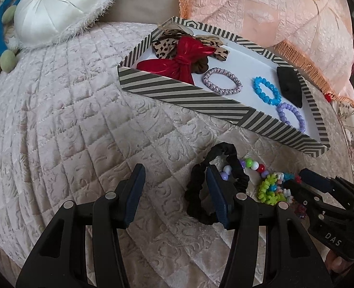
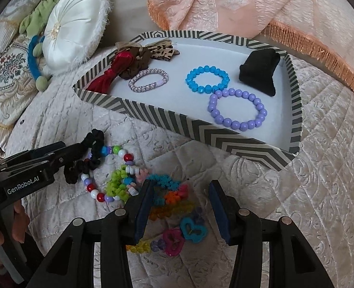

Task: Organize jewelry
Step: 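Grasp the black scrunchie with the left tool while the right tool grasps the pastel bead bracelet, then lift the black scrunchie with the left tool while the right tool carries the pastel bracelet toward the tray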

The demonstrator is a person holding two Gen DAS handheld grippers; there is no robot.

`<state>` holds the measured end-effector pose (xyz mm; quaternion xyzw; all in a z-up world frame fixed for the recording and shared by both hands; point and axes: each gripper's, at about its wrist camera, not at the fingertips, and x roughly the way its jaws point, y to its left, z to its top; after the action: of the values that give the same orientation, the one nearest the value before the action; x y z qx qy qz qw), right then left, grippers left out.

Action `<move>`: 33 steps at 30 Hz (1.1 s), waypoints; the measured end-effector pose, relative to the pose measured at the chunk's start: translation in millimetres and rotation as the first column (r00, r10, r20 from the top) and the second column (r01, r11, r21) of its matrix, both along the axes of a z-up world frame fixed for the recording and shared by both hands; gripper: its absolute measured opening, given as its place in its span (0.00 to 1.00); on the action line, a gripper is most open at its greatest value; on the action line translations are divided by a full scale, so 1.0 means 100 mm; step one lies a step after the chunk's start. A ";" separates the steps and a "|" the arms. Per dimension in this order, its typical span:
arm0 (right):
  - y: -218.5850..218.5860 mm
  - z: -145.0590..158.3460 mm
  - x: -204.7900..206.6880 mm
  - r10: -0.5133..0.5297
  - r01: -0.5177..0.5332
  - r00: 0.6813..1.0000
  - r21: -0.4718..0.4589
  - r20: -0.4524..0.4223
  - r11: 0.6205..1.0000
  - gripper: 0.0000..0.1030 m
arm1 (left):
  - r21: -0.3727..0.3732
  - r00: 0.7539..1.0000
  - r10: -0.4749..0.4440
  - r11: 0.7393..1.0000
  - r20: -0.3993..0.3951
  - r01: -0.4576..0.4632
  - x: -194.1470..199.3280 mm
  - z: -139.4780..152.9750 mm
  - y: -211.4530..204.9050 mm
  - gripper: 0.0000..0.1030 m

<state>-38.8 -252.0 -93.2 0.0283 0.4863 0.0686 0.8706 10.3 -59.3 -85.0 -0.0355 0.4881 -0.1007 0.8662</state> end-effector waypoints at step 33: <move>-0.34 0.84 -0.35 -0.066 -0.003 0.975 0.310 0.214 0.951 0.12 | -0.121 0.998 0.059 0.991 -0.007 -0.060 0.01 0.16 0.22 0.34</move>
<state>-73.5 -286.0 -8.8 0.1636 0.3691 0.1324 0.9053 11.2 -37.0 -69.2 -0.1028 0.4812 -0.1043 0.8643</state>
